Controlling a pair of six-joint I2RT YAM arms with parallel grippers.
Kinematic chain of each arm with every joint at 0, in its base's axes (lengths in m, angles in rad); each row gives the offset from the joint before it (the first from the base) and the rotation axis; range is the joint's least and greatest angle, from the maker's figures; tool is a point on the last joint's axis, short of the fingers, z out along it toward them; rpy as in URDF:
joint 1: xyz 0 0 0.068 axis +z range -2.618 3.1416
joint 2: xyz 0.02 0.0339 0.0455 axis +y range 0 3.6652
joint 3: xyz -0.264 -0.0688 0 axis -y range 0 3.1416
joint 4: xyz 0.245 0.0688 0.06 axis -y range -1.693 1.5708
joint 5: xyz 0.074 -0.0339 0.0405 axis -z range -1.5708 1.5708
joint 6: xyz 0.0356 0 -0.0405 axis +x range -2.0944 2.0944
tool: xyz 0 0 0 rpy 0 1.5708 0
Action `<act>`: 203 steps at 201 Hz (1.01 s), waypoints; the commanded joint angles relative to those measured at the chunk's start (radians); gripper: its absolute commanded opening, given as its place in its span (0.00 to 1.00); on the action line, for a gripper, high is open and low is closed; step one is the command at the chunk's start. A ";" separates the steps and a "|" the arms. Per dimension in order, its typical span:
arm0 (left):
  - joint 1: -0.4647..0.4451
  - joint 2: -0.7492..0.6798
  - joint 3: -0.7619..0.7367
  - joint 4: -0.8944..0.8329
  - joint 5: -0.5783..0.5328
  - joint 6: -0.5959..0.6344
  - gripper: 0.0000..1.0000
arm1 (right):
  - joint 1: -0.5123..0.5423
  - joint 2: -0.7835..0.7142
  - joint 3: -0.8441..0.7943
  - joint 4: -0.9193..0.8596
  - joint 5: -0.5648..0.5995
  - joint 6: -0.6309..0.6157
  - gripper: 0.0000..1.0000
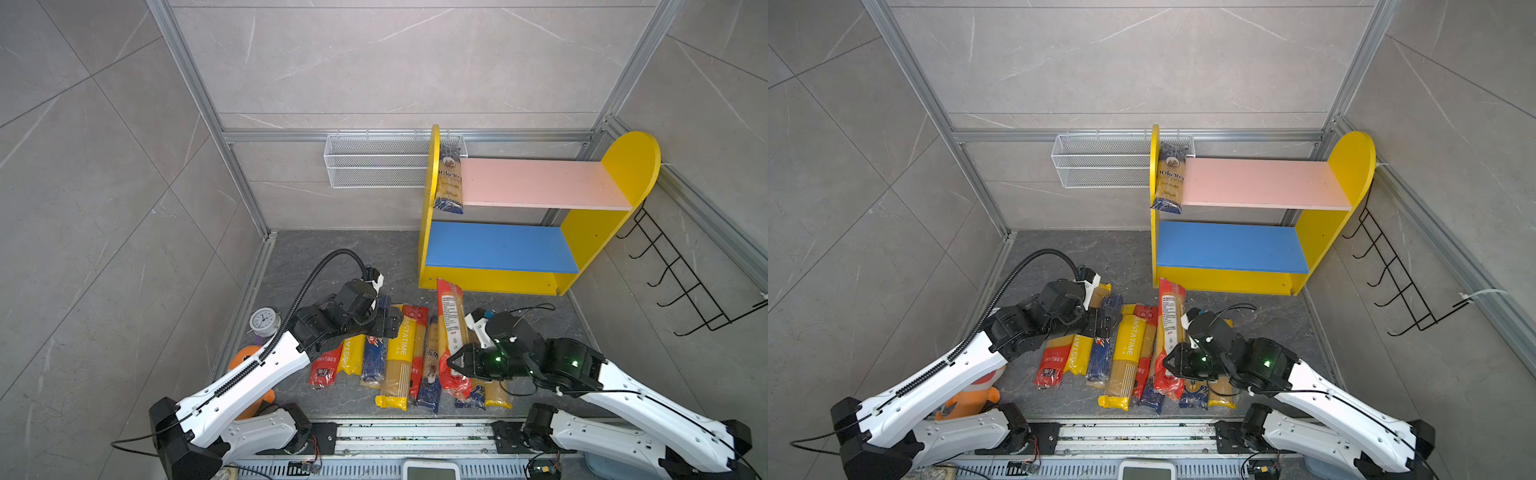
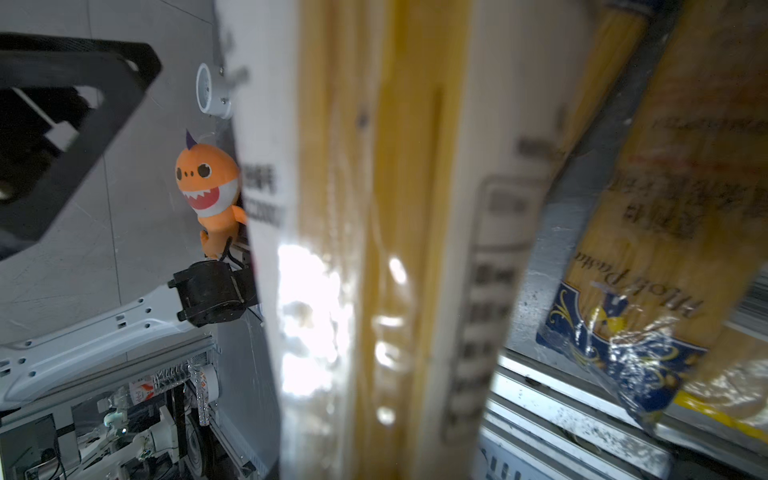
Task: Place and organize the pasta boxes and bags onto the shelf
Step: 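Carry the red-and-white pack upright up onto the pink upper shelf with the right gripper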
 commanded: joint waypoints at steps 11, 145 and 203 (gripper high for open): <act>-0.026 0.051 0.080 0.035 0.018 0.039 1.00 | 0.004 -0.037 0.217 -0.107 0.144 -0.113 0.00; -0.049 0.264 0.395 0.011 0.071 0.155 1.00 | 0.001 0.299 0.985 -0.470 0.501 -0.326 0.00; -0.047 0.362 0.547 -0.027 0.092 0.244 1.00 | -0.120 0.578 1.502 -0.595 0.504 -0.481 0.00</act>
